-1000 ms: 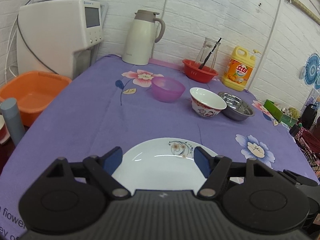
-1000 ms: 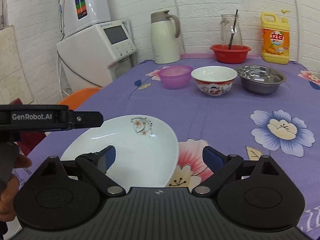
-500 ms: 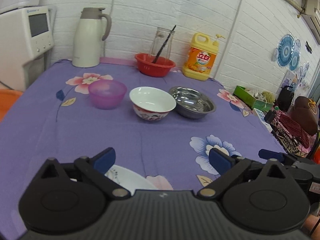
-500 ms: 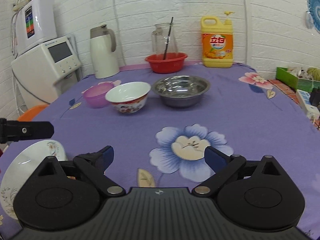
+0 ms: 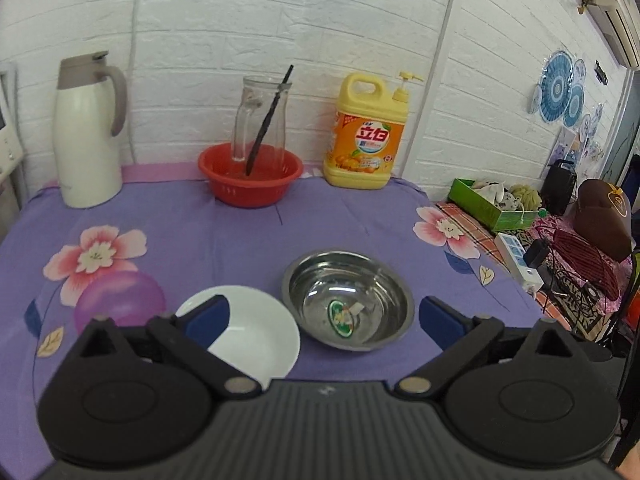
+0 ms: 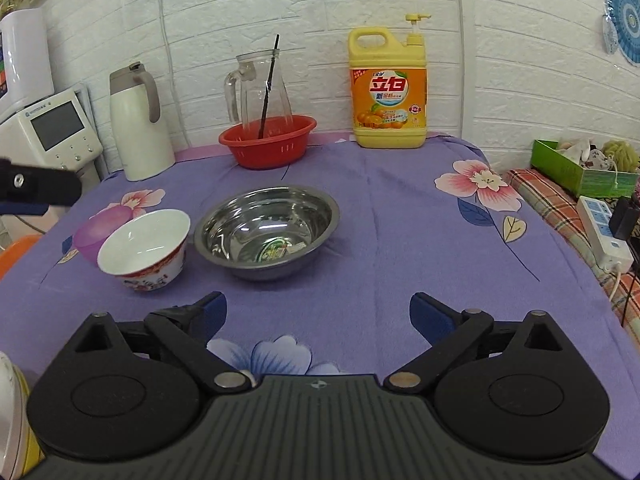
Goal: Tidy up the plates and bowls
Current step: 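Reach the left tool to the stainless steel bowl rim and grasp it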
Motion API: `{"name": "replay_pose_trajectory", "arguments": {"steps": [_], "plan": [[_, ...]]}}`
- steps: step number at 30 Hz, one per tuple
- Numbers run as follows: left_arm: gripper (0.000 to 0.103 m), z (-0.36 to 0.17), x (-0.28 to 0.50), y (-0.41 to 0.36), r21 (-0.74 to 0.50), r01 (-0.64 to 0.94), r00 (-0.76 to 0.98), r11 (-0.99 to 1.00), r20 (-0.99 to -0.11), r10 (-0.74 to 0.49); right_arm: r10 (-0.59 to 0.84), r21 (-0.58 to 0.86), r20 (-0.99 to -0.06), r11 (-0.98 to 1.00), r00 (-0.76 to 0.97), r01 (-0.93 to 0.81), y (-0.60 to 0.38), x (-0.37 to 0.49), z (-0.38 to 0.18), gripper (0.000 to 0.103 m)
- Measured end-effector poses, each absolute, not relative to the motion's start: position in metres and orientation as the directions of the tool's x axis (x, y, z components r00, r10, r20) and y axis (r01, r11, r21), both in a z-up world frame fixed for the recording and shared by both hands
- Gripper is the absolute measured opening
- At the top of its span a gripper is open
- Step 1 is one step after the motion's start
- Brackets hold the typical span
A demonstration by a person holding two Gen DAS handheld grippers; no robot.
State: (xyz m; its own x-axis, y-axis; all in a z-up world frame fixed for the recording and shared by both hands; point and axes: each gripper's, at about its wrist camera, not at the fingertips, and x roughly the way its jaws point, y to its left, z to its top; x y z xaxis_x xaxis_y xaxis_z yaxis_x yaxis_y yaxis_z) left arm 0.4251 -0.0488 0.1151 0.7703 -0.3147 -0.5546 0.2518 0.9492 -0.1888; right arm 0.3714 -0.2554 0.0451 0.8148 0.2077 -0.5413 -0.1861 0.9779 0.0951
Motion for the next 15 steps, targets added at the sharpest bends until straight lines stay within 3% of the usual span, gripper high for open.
{"name": "replay_pose_trajectory", "arguments": {"steps": [7,15], "plan": [[0.099,0.083,0.521,-0.065,-0.251,0.273,0.678,0.929,-0.635,-0.371,0.207,0.123,-0.567,0.978,0.797,-0.167,-0.258,0.433,0.044,0.103],[0.099,0.048,0.565,-0.081,-0.141,0.279,0.634,0.950,-0.716,-0.293,0.257,0.191,-0.613,0.966,0.747,-0.175,-0.245,0.488,0.021,0.103]]}}
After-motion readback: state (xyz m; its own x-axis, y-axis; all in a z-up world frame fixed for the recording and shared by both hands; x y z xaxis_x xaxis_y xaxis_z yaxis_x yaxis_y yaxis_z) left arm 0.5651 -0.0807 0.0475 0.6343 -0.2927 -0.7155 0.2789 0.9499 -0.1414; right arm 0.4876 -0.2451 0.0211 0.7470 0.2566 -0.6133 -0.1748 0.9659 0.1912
